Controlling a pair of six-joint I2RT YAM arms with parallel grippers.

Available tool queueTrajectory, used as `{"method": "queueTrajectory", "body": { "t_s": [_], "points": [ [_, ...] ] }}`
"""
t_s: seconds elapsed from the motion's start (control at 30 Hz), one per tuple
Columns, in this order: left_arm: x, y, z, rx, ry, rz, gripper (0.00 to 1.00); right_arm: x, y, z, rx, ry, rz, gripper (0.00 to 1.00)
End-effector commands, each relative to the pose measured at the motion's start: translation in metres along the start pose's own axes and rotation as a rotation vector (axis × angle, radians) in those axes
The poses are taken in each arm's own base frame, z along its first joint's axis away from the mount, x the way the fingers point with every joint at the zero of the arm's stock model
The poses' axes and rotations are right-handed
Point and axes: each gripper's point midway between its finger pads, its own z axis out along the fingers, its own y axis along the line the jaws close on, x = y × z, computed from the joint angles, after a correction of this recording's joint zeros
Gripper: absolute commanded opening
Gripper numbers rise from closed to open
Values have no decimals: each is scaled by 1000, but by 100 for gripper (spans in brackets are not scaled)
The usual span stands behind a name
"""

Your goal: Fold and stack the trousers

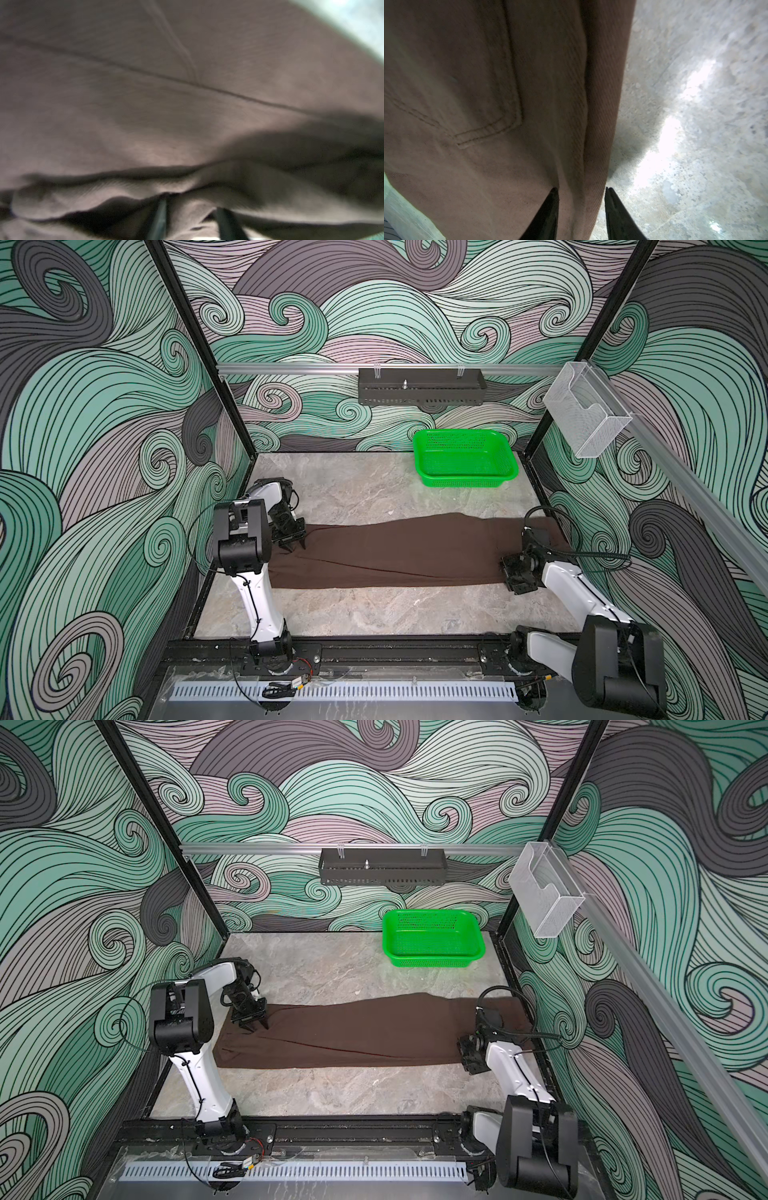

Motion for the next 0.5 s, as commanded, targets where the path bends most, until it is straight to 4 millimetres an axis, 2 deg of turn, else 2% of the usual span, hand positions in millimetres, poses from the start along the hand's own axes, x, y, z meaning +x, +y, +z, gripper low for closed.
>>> {"method": "queueTrajectory", "body": {
  "t_s": [0.0, 0.13, 0.27, 0.33, 0.37, 0.47],
  "points": [
    [12, -16, -12, 45, 13, 46, 12, 3, -8, 1, 20, 8, 7, 39],
    [24, -28, -29, 27, -17, 80, 0, 4, -8, 0, 17, 13, 8, 39],
    [44, -49, -68, -18, -122, 92, 0, 3, -6, 0, 10, 11, 7, 39],
    [59, -72, -81, -37, -179, 106, 0, 4, -6, 0, 11, 14, 11, 39],
    [66, -82, -82, -44, -194, 105, 0, 4, -6, 1, 13, 15, 12, 39],
    [85, -126, -68, -14, -225, 95, 0, 5, -7, 1, 13, 20, 15, 39]
  ]
}}
